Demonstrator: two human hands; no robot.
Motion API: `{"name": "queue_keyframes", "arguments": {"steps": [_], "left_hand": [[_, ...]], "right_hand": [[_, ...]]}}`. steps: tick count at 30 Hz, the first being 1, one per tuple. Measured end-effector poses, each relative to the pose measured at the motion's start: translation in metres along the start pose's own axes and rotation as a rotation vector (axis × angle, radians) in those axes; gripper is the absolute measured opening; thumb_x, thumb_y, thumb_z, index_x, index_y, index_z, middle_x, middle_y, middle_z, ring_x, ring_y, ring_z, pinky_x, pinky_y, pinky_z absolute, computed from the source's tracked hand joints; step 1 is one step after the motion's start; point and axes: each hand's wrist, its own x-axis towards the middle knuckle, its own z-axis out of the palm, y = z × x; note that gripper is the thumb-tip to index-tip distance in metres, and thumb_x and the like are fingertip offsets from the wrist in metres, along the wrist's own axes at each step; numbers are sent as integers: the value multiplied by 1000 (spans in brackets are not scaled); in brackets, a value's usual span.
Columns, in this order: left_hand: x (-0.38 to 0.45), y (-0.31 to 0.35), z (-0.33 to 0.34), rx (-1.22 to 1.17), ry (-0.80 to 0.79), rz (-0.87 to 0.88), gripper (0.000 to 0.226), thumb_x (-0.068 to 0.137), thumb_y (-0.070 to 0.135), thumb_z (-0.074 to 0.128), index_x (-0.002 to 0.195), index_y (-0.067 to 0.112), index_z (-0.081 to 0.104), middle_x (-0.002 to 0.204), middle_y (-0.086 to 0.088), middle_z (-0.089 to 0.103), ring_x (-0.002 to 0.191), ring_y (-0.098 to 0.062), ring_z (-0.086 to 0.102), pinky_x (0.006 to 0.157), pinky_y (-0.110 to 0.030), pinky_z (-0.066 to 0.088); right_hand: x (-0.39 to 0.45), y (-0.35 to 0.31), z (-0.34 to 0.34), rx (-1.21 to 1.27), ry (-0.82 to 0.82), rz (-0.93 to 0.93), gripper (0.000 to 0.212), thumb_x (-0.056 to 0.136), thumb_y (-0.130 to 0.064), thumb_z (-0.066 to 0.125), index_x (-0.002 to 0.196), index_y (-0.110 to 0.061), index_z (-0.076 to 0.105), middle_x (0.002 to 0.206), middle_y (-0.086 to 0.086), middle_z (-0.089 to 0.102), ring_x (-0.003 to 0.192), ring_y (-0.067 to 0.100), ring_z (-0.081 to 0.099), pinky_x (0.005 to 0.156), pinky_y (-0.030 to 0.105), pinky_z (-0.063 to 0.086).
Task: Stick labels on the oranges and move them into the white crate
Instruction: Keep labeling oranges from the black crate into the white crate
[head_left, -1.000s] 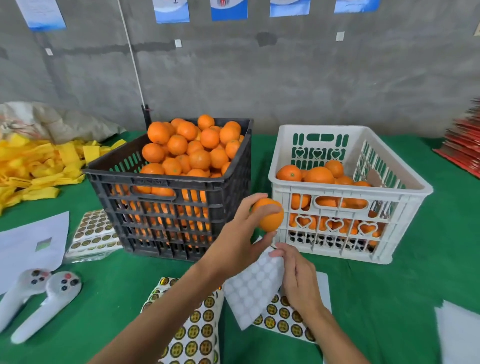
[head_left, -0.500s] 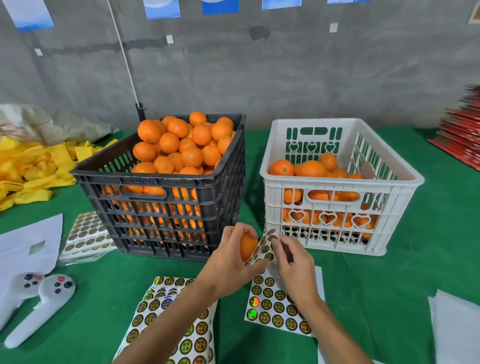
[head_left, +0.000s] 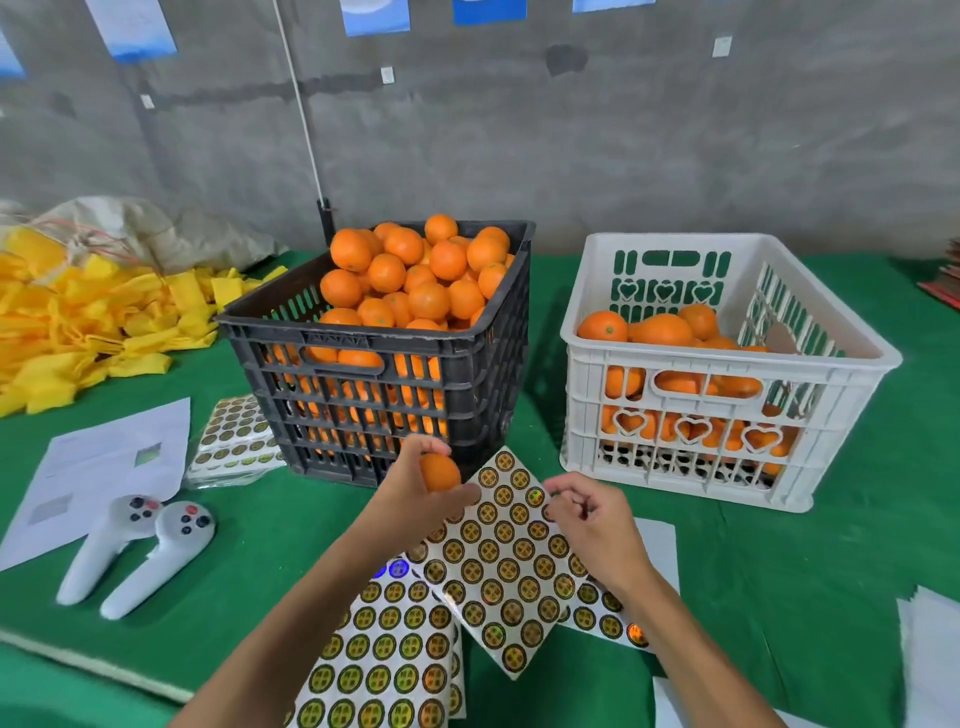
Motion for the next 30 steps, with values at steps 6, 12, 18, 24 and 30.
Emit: {"name": "queue_keyframes", "arguments": {"steps": [6,12,18,24,30], "left_hand": [[0,-2,-14,204,221,174,37,96,32,71,117,39,41,123,-6,41,88,-26,62,72,-38,59],[-2,8,8,53,81,210,33,96,32,72,115,38,45,110,-9,55,75,-20,65,61,-27,55],[9,7,61,-81,-52,181,35,96,35,72,120,37,47,111,-8,59,73,-22,69,61,-27,59],[29,-8,109,-311,-39,31,38,95,42,69,122,28,46,110,-15,67,83,-34,77,85,-53,63],[33,-39,128,-517,134,119,36,101,36,66,131,28,49,113,-10,66,90,-29,78,84,-41,64]], "right_hand": [[-5,-7,16,-72,-184,104,15,98,-26,67,103,-37,77,88,-9,78,81,8,72,74,26,59],[-8,-12,28,-46,-286,132,23,105,-35,56,114,-23,73,110,-22,75,61,17,71,71,21,56],[1,10,-3,-773,4,-151,32,104,-34,54,132,-25,64,126,-12,66,110,8,59,97,31,49],[4,28,-7,-1023,-65,-89,61,97,-67,44,130,-20,65,117,-9,52,106,14,45,92,31,41],[4,34,-7,-984,15,-106,48,96,-63,53,107,-21,75,99,-12,45,92,10,42,83,28,42]]}}
